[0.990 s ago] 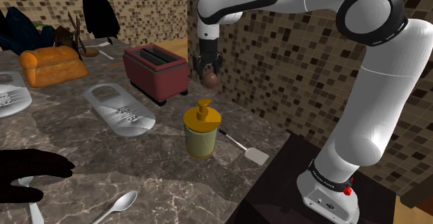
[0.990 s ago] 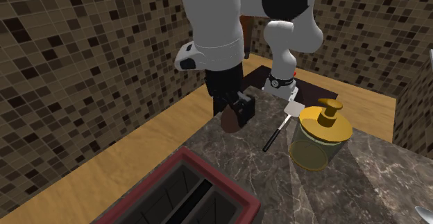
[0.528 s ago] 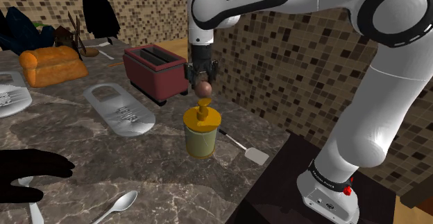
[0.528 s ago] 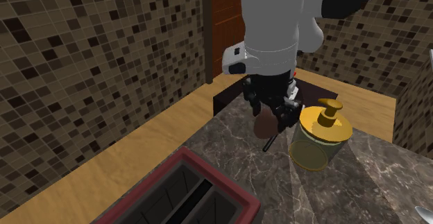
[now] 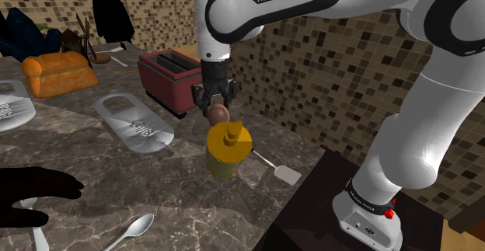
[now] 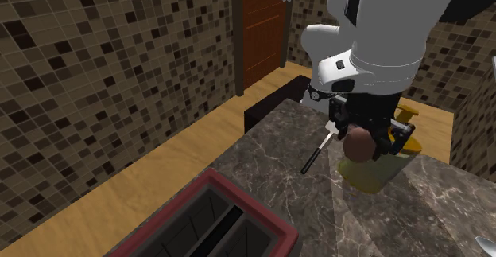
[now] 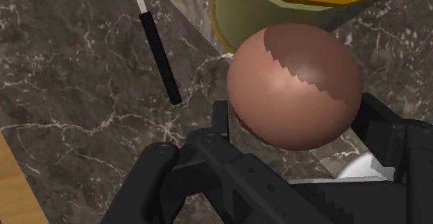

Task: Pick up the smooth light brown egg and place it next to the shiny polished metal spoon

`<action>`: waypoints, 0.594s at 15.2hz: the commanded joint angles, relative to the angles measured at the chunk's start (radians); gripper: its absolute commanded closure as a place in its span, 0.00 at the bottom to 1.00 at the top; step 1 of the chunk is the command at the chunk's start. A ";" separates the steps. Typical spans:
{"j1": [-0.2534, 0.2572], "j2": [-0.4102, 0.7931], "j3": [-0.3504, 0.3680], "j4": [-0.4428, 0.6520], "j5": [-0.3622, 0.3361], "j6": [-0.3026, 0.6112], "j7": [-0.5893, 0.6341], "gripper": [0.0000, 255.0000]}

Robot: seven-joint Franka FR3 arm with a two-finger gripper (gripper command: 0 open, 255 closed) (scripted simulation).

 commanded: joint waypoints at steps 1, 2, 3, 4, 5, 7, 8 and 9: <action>0.026 -0.002 0.025 -0.003 0.006 0.008 0.049 1.00; 0.038 -0.002 0.036 -0.004 0.009 0.012 0.072 1.00; 0.050 -0.001 0.048 -0.003 0.011 0.016 0.094 1.00; 0.062 0.001 0.060 -0.002 0.013 0.020 0.117 1.00; 0.075 0.004 0.071 0.001 0.015 0.024 0.141 1.00; 0.099 0.013 0.095 0.010 0.016 0.031 0.188 1.00; 0.112 0.019 0.107 0.016 0.016 0.035 0.212 1.00; 0.124 0.026 0.118 0.023 0.015 0.038 0.236 1.00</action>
